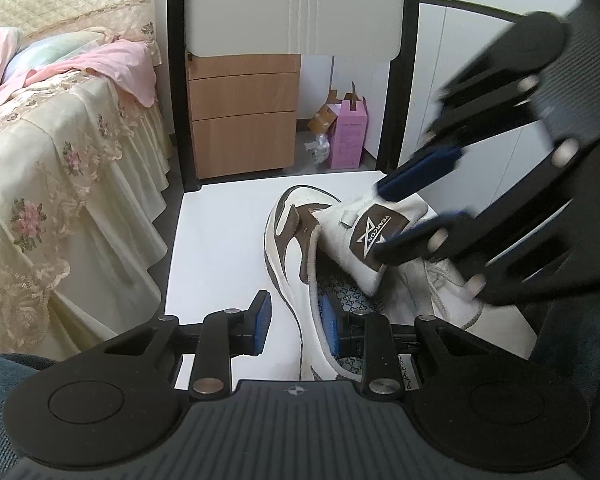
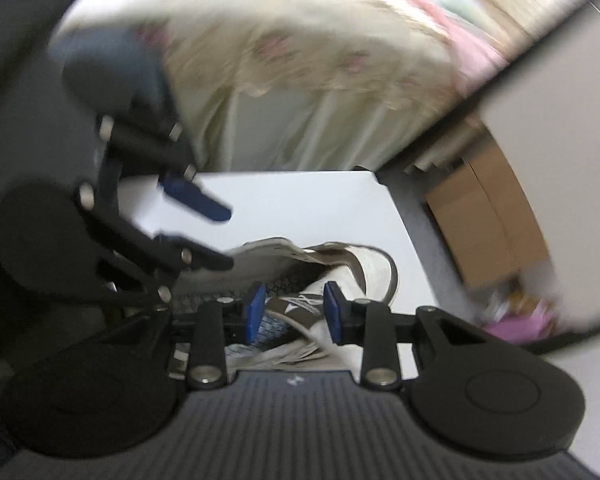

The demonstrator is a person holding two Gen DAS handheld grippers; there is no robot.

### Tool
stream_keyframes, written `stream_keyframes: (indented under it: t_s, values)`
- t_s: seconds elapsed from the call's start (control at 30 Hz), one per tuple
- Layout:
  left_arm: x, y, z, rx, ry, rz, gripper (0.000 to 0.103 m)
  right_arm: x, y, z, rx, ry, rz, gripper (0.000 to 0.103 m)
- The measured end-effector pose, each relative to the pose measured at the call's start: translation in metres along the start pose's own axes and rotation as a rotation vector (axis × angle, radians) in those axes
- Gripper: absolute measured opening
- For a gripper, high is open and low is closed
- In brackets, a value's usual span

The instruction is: Lace up shoes with both hands

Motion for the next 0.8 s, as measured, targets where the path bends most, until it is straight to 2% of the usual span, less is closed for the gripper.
stream_keyframes:
  t_s: [0.17, 0.3, 0.4, 0.6, 0.67, 0.73, 0.8]
  values:
    - [0.004, -0.006, 0.002, -0.024, -0.01, -0.003, 0.032, 0.027, 0.027, 0.029, 0.09, -0.435, -0.042, 0.039]
    - [0.01, -0.014, 0.004, -0.054, -0.022, 0.001, 0.032, 0.041, 0.015, 0.07, 0.125, -0.721, -0.016, 0.04]
    - [0.013, -0.017, 0.005, -0.059, -0.028, 0.006, 0.032, 0.042, 0.004, 0.092, 0.149, -0.893, -0.075, 0.04]
    - [0.018, -0.016, 0.004, -0.035, -0.029, 0.004, 0.032, 0.038, -0.008, 0.095, 0.225, -1.015, -0.088, 0.038]
    - [0.022, -0.016, 0.003, -0.029, -0.029, 0.011, 0.031, 0.04, -0.012, 0.093, 0.239, -1.032, -0.101, 0.034]
    - [0.025, -0.017, 0.003, -0.026, -0.024, 0.019, 0.032, 0.038, -0.014, 0.091, 0.257, -1.025, -0.091, 0.021]
    - [0.026, -0.018, 0.002, -0.023, -0.027, 0.014, 0.032, 0.04, -0.012, 0.092, 0.266, -1.004, -0.081, 0.014]
Point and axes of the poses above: each gripper's, at about its wrist camera, not at the fingertips, and y roughly against the way its jaws point, x to its right, z to its underside, the point moved 4 cm from there along -y, roughly the way its jaws point, and after that the axes turned 9 degrees about -y, right-handed, at the moved point
